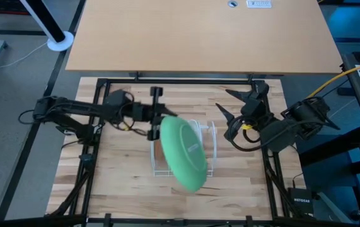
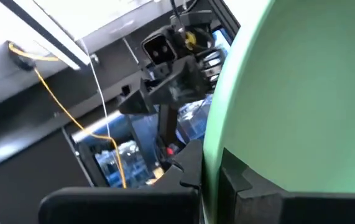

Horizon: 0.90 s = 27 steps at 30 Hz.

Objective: Sort dishes
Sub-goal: Put the green plate into the dish rack

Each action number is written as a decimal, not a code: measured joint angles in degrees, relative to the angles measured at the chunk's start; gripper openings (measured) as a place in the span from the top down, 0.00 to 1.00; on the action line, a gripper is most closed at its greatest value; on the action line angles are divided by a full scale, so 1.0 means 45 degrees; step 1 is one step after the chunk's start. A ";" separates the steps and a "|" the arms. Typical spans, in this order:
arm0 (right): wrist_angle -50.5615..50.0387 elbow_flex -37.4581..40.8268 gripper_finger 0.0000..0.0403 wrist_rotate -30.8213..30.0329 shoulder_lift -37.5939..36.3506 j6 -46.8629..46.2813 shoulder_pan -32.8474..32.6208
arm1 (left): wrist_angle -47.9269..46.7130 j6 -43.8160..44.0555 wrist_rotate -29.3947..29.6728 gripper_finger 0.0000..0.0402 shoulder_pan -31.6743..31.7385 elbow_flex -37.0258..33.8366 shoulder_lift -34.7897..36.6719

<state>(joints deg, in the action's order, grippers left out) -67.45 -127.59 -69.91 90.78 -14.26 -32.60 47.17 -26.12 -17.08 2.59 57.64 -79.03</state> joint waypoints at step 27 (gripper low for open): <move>-0.0850 0.0010 0.39 0.0884 0.0025 0.0010 0.0000 | -0.2322 -0.1242 -0.4077 1.00 0.3289 0.2815 -0.5117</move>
<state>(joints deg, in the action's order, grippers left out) -71.28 -127.55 -65.93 90.90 -14.22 -32.60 36.73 -31.71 -35.43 17.38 70.30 -102.06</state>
